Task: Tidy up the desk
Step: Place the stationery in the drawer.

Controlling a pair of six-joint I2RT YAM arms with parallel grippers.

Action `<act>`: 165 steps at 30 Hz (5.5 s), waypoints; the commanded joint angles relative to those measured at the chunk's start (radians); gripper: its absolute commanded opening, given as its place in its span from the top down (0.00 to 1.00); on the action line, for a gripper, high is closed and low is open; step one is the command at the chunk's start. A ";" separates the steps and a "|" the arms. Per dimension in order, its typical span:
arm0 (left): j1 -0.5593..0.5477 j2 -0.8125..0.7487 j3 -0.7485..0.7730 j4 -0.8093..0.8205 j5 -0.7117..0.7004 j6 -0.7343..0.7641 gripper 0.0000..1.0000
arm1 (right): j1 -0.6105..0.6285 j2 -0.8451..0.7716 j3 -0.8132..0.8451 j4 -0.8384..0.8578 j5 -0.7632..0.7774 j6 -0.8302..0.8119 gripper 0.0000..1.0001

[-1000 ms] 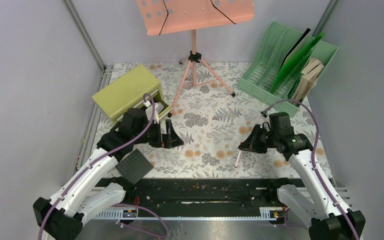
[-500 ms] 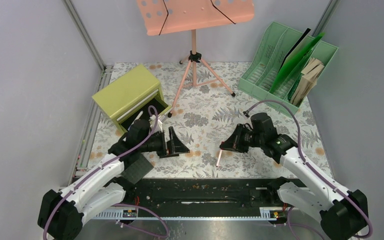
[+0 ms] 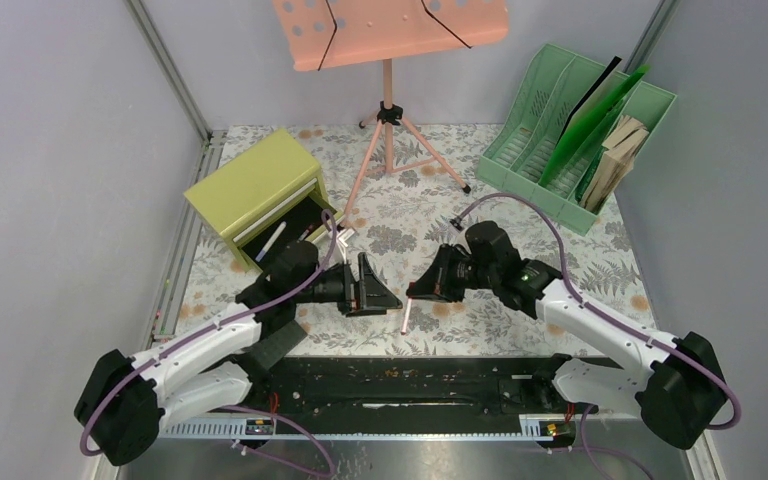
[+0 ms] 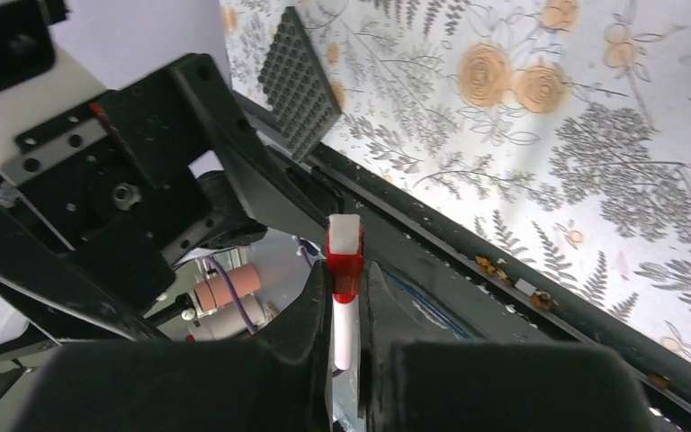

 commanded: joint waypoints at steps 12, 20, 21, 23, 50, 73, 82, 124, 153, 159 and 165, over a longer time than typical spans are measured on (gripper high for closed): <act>-0.148 0.110 0.050 0.209 0.002 -0.047 0.30 | 0.056 0.002 0.077 0.070 0.060 0.050 1.00; -0.153 0.138 0.065 0.222 0.021 -0.044 0.70 | 0.057 -0.015 0.050 0.069 0.087 0.064 1.00; -0.153 0.139 0.063 0.223 0.021 -0.045 0.76 | 0.056 -0.017 0.046 0.072 0.088 0.065 0.99; -0.154 0.140 0.057 0.229 0.022 -0.048 0.83 | 0.056 -0.016 0.040 0.077 0.089 0.068 0.95; -0.049 0.071 0.158 -0.346 -0.166 0.353 0.97 | 0.056 -0.194 -0.063 -0.004 0.220 0.044 0.17; 0.249 0.310 0.654 -1.003 -0.967 0.877 1.00 | 0.056 -0.176 -0.106 0.052 0.178 0.056 0.18; 0.251 0.474 0.789 -1.065 -1.203 0.879 0.97 | 0.056 -0.163 -0.119 0.069 0.165 0.069 0.18; 0.201 0.452 0.828 -1.108 -1.074 0.884 0.61 | 0.056 -0.121 -0.139 0.134 0.110 0.100 0.22; -0.005 0.790 0.757 -1.023 -1.348 0.874 0.66 | 0.056 -0.127 -0.180 0.137 0.115 0.106 0.21; -0.002 0.865 0.769 -0.996 -1.393 0.892 0.66 | 0.056 -0.121 -0.178 0.137 0.113 0.103 0.21; 0.034 0.910 0.755 -0.969 -1.398 0.902 0.67 | 0.056 -0.123 -0.183 0.136 0.114 0.102 0.21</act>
